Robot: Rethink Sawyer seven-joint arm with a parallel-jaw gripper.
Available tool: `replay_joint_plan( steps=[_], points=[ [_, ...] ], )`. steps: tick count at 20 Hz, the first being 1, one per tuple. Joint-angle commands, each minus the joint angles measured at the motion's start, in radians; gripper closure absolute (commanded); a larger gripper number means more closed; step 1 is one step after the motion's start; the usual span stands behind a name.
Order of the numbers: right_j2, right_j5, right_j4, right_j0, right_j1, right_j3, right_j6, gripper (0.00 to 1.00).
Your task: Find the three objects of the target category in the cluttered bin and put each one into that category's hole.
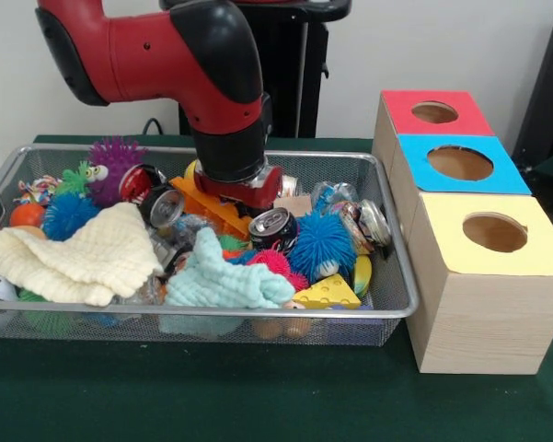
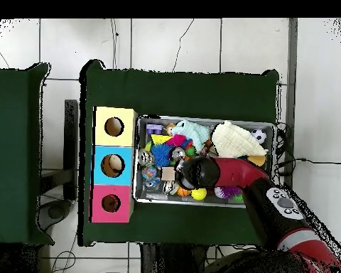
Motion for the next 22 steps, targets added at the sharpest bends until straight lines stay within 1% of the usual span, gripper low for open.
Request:
replay_joint_plan(
  steps=[1,2,3,4,7,8,11,12,13,15,18,22],
  points=[
    [0.032,-0.004,-0.050,0.002,-0.016,-0.058,-0.103,1.00],
    [0.033,0.007,-0.054,-0.005,-0.020,-0.070,-0.122,1.00],
    [0.044,0.050,-0.055,-0.024,-0.022,-0.106,-0.175,1.00],
    [0.051,0.078,-0.054,-0.035,-0.018,-0.128,-0.206,1.00],
    [0.088,0.212,-0.040,-0.080,0.007,-0.224,-0.337,1.00],
    [0.095,0.232,-0.041,-0.087,0.013,-0.241,-0.357,1.00],
    [0.127,0.251,-0.070,-0.122,0.036,-0.293,-0.436,1.00],
    [0.135,0.256,-0.078,-0.128,0.042,-0.305,-0.450,1.00],
    [0.146,0.273,-0.090,-0.137,0.054,-0.332,-0.482,1.00],
    [0.159,0.306,-0.104,-0.142,0.073,-0.371,-0.515,1.00],
    [0.173,0.310,-0.125,-0.150,0.080,-0.398,-0.547,1.00],
    [0.192,0.395,-0.132,-0.152,0.112,-0.481,-0.630,1.00]
  ],
)
